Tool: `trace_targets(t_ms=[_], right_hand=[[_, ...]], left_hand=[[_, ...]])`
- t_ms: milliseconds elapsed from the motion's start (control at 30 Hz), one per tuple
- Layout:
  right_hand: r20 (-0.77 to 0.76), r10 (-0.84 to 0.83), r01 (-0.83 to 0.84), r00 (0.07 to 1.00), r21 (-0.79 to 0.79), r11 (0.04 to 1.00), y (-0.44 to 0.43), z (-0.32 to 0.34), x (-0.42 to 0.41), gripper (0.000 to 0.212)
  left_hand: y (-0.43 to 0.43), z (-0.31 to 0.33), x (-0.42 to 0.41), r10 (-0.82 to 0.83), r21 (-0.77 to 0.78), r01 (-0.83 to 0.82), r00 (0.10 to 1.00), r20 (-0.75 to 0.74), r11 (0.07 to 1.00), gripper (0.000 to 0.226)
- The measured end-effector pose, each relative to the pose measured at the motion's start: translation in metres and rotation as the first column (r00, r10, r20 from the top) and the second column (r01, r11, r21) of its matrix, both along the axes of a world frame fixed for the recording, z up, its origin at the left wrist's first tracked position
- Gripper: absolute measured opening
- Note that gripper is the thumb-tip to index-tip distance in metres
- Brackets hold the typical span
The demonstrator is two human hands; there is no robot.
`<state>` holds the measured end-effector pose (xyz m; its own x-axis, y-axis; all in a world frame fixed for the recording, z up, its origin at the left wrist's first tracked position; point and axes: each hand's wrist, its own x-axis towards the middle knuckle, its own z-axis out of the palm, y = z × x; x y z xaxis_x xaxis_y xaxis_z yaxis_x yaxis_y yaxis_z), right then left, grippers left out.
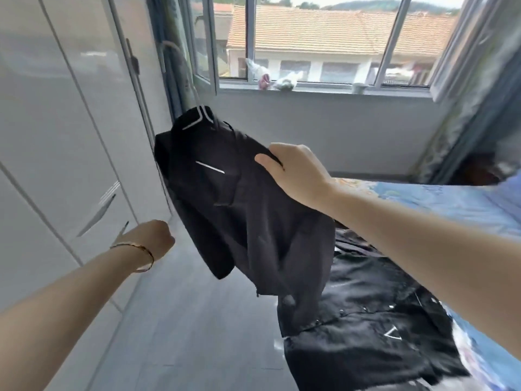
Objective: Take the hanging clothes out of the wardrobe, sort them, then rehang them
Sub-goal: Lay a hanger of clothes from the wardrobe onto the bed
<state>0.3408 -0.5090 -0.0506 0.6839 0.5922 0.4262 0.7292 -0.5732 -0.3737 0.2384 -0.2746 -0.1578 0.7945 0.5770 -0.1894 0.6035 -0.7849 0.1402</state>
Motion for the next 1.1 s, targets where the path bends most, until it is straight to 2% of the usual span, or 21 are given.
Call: trace_targets(t_ms=[167,433,667,800,933,1100], right_hand=[[-0.014,-0.205,0.206,0.979,0.087,0.975,-0.033,0.007,-0.016,0.049],[-0.009,-0.478,0.464,0.879,0.251,0.849,-0.090,0.026,-0.060,0.052],[-0.081,-0.672,0.670,0.736,0.232,0.705,-0.179,0.003,-0.094,0.053],[-0.202,-0.779,0.805,0.594,0.151,0.574,-0.258,-0.045,-0.101,0.052],[-0.299,-0.866,0.912,0.401,0.048,0.406,-0.355,-0.111,-0.110,0.053],[-0.401,-0.904,0.968,0.145,-0.132,0.214,-0.471,-0.208,-0.112,0.041]], left_hand=[[-0.009,-0.006,0.033,-0.157,-0.052,0.159,0.987,0.038,0.986,0.021],[-0.054,-0.011,0.075,-0.406,-0.063,0.411,0.910,0.086,0.909,0.015],[-0.158,-0.018,0.076,-0.609,-0.168,0.615,0.788,0.094,0.770,0.014],[-0.222,-0.033,0.070,-0.747,-0.148,0.746,0.662,0.059,0.649,0.014],[-0.278,-0.062,0.073,-0.819,-0.094,0.814,0.567,-0.089,0.574,0.024],[-0.349,-0.118,0.094,-0.799,-0.194,0.775,0.584,-0.144,0.602,0.017]])
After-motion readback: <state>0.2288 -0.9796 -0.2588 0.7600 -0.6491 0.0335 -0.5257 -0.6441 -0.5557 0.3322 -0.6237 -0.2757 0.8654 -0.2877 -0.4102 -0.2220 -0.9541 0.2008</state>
